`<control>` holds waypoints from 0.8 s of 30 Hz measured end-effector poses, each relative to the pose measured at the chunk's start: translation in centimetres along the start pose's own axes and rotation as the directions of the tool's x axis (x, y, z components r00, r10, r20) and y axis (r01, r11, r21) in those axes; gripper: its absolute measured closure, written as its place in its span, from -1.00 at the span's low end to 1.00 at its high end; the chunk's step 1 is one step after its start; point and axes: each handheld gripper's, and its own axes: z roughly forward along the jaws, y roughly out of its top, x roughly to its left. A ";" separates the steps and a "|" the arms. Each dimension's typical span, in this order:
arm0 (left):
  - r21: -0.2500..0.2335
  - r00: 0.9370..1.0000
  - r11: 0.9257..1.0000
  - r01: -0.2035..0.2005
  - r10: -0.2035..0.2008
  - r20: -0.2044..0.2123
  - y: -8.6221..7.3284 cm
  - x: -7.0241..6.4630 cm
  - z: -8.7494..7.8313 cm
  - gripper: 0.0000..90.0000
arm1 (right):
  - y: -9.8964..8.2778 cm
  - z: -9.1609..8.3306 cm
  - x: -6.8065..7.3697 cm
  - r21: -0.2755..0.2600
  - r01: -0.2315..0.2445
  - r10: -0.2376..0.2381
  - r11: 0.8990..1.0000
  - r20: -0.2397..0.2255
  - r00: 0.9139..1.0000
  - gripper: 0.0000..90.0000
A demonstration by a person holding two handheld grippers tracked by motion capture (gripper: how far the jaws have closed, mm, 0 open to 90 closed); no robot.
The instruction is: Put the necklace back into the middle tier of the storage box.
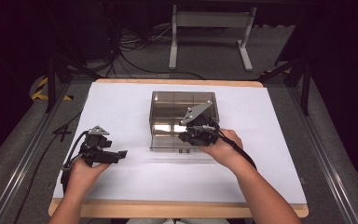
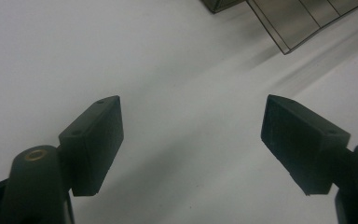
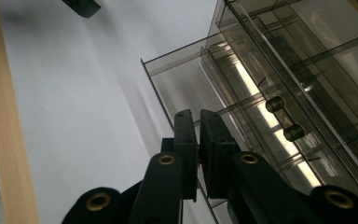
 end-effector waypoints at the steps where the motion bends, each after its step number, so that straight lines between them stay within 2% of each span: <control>1: -0.002 1.000 1.000 0.000 0.000 -0.001 0.0 0.0 0.0 -0.52 | 0.0 0.0 -0.1 0.001 -0.002 0.002 1.000 0.000 1.000 0.91; 11: -0.002 1.000 1.000 0.000 0.000 0.000 0.0 0.0 0.0 -0.52 | -0.1 0.9 -1.1 0.015 -0.036 0.036 0.999 0.028 0.999 0.91; 24: -0.002 1.000 1.000 0.001 -0.001 -0.001 0.0 0.0 0.0 -0.52 | -0.2 2.7 -1.7 0.060 -0.041 0.039 0.997 0.038 0.999 0.91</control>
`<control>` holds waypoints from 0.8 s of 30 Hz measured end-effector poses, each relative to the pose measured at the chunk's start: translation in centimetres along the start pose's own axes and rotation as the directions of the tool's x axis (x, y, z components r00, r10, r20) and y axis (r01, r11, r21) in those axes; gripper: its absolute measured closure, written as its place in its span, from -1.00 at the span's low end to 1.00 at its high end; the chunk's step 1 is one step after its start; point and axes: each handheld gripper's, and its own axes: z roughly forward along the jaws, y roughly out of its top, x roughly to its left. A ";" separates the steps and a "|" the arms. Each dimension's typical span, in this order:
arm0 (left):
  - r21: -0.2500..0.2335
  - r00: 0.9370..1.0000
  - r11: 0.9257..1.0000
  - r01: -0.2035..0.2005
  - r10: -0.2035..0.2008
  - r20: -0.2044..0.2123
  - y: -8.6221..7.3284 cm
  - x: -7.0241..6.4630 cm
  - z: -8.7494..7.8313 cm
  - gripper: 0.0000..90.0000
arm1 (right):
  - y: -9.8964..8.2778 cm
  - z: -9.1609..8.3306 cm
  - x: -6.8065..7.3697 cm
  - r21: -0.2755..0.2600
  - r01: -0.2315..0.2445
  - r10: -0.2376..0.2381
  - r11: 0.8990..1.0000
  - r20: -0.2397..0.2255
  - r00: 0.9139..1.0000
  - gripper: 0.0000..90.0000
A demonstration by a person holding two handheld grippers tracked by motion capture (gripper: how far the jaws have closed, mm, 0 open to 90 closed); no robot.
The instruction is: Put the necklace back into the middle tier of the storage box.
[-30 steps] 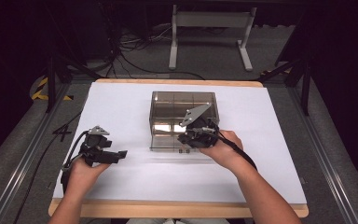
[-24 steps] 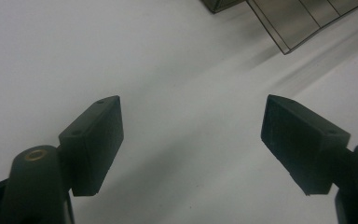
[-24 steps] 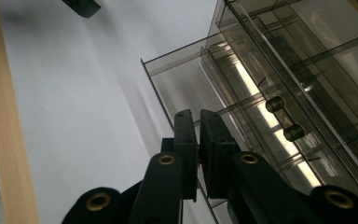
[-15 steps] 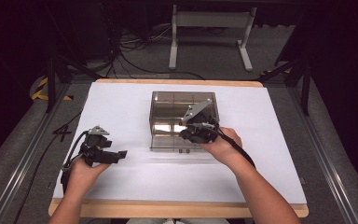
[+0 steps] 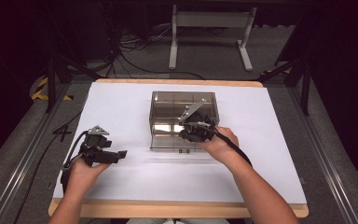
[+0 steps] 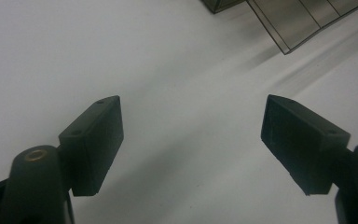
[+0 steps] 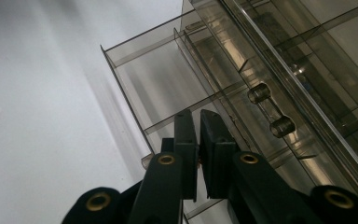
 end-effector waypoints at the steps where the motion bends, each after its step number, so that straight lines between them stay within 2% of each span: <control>1: 0.001 1.000 1.000 0.001 -0.001 0.003 0.0 0.0 0.0 -0.52 | 0.0 0.1 0.0 0.003 -0.001 0.001 1.000 -0.001 1.000 0.91; 24: 0.001 1.000 1.000 0.004 -0.004 0.005 0.0 0.0 0.0 -0.52 | -0.3 2.4 -0.1 0.080 0.011 -0.013 0.997 0.019 1.000 0.90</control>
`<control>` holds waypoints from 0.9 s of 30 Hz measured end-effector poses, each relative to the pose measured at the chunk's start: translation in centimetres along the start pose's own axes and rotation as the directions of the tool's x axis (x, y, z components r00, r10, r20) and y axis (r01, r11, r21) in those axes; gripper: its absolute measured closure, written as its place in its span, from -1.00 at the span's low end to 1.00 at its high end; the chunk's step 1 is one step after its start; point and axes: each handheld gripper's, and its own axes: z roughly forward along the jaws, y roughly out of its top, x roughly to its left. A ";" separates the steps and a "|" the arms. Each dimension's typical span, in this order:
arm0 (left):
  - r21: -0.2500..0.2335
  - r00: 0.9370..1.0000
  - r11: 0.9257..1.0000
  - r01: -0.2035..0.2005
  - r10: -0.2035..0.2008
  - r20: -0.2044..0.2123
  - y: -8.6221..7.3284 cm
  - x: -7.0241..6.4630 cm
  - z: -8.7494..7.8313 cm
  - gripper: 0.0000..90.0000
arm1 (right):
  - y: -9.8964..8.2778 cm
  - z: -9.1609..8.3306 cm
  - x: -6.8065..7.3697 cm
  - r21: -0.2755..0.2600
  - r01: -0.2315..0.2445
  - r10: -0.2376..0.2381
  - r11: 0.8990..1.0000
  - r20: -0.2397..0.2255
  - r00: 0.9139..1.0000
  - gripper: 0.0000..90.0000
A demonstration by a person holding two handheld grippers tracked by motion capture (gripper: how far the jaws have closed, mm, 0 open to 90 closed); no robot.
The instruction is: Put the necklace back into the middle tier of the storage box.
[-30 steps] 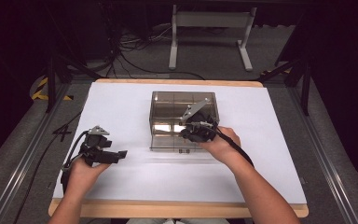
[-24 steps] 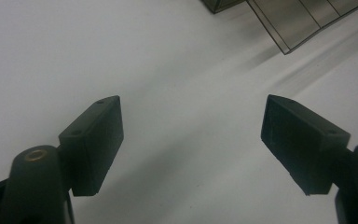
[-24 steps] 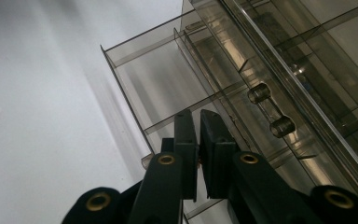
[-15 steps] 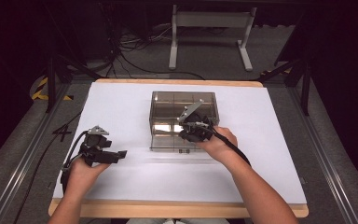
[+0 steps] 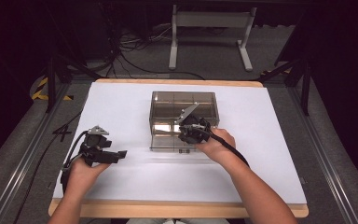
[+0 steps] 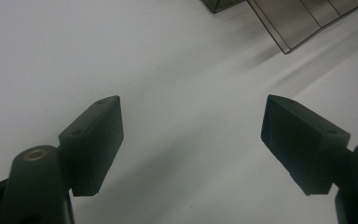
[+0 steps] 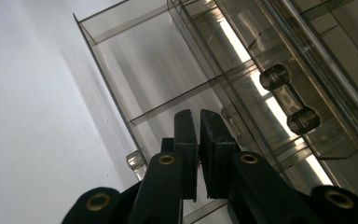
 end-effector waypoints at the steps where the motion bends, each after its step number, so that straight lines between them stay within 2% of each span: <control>1: 0.000 1.000 1.000 0.000 0.000 0.000 0.0 0.0 0.0 -0.52 | 0.0 0.1 0.0 0.002 0.002 -0.002 1.000 -0.001 1.000 0.90; 16: -0.001 1.000 1.000 0.004 -0.004 -0.003 0.0 0.0 0.0 -0.52 | -0.3 1.4 0.0 0.040 -0.008 0.009 0.999 -0.016 1.000 0.90; 26: 0.000 1.000 1.000 -0.001 0.001 -0.001 0.0 0.0 0.0 -0.52 | -0.4 1.9 0.0 0.046 0.000 0.001 0.999 -0.026 1.000 0.90; 27: 0.000 1.000 1.000 -0.002 0.002 -0.001 0.0 0.0 0.0 -0.52 | -0.5 2.0 0.0 0.052 -0.010 0.012 0.999 -0.029 1.000 0.90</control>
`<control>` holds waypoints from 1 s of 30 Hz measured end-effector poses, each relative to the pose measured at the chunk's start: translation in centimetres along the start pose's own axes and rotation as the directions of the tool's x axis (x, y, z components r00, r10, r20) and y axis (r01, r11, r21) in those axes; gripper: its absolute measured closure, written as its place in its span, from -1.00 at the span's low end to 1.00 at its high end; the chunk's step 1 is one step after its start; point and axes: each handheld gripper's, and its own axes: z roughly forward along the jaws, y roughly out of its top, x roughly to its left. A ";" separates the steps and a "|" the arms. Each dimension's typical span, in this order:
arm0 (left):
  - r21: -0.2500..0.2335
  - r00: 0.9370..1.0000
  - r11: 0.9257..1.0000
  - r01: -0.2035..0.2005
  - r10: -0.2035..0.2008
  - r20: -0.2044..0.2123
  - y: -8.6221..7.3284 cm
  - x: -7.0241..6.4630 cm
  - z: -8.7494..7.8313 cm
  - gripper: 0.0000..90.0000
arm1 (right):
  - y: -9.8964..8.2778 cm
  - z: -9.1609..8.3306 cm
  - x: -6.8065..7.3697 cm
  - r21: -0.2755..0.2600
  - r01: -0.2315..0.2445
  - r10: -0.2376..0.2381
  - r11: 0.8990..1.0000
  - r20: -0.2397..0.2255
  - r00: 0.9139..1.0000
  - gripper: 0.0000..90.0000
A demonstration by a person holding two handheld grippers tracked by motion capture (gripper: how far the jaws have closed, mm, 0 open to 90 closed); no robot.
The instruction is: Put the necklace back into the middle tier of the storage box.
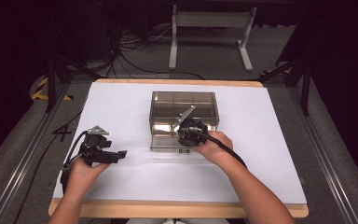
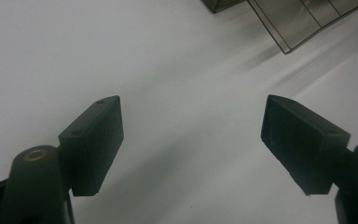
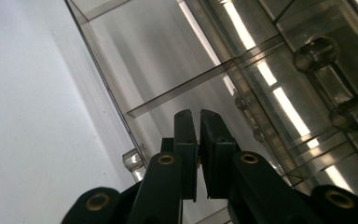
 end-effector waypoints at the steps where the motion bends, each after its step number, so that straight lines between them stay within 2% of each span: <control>1: 0.000 1.000 1.000 0.002 -0.002 0.002 0.0 0.0 0.0 -0.52 | 0.0 0.1 0.0 -0.002 0.006 -0.006 1.000 -0.002 1.000 0.90; 6: 0.000 1.000 1.000 0.000 0.000 0.000 0.0 0.0 0.0 -0.52 | -0.1 0.2 -0.1 0.001 0.007 -0.007 1.000 -0.005 1.000 0.89; 11: 0.004 1.000 1.000 -0.001 0.001 0.004 0.0 0.0 0.0 -0.52 | -0.1 0.0 -0.1 -0.005 -0.005 0.005 1.000 -0.011 1.000 0.79; 17: 0.005 1.000 1.000 -0.001 0.001 0.003 0.0 0.0 0.1 -0.52 | -0.2 -0.5 -0.2 -0.029 -0.002 0.002 1.000 -0.008 1.000 0.73; 24: 0.008 1.000 1.000 0.000 0.000 0.001 0.0 0.0 0.1 -0.52 | -0.6 -1.9 0.1 -0.053 -0.003 0.002 0.999 -0.008 1.000 0.99; 30: 0.006 1.000 1.000 -0.002 0.002 -0.004 0.1 -0.1 0.1 -0.52 | -1.3 -3.0 0.3 -0.065 -0.004 0.003 0.998 -0.011 1.000 1.00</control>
